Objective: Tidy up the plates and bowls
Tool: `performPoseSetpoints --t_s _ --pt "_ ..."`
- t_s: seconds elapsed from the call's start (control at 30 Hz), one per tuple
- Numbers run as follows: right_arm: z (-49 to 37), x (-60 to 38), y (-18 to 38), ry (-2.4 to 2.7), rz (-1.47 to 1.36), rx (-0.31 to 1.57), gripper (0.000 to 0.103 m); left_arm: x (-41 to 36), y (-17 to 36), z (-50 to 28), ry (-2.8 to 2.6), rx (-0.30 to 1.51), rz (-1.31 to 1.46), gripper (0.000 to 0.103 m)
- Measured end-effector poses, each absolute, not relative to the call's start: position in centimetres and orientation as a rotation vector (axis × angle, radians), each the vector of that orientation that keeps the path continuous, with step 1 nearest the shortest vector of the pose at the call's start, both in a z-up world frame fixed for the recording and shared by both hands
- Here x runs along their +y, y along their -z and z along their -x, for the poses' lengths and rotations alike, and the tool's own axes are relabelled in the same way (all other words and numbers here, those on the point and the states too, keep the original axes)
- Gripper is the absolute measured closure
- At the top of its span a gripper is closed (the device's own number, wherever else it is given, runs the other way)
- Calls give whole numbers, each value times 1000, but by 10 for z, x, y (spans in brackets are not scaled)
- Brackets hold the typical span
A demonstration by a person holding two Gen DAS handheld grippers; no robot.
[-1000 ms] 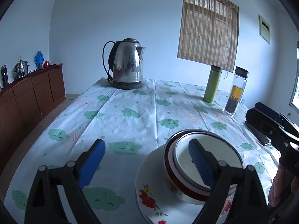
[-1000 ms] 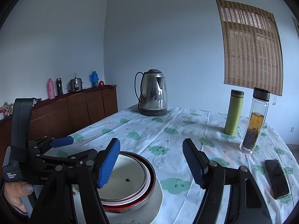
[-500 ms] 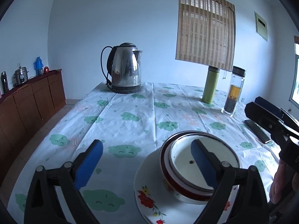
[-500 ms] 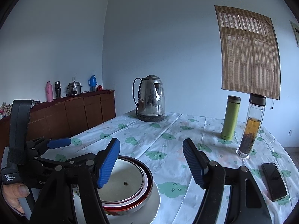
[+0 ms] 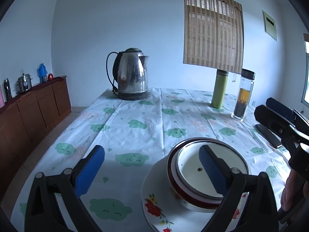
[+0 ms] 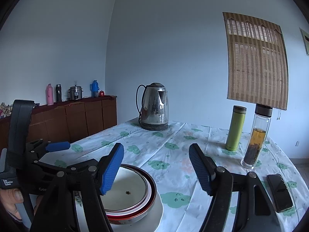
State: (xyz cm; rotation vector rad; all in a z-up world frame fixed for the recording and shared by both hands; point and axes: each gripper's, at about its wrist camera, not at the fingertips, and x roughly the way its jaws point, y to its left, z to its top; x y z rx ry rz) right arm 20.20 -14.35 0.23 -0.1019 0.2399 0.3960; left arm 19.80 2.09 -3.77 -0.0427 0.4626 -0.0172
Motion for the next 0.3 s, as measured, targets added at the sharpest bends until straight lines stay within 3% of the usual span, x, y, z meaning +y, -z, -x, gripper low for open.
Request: performPoseSetpoints --t_s 0.3 --pt "-201 -141 -2 -393 112 237 31 22 35 -194 16 439 41 2"
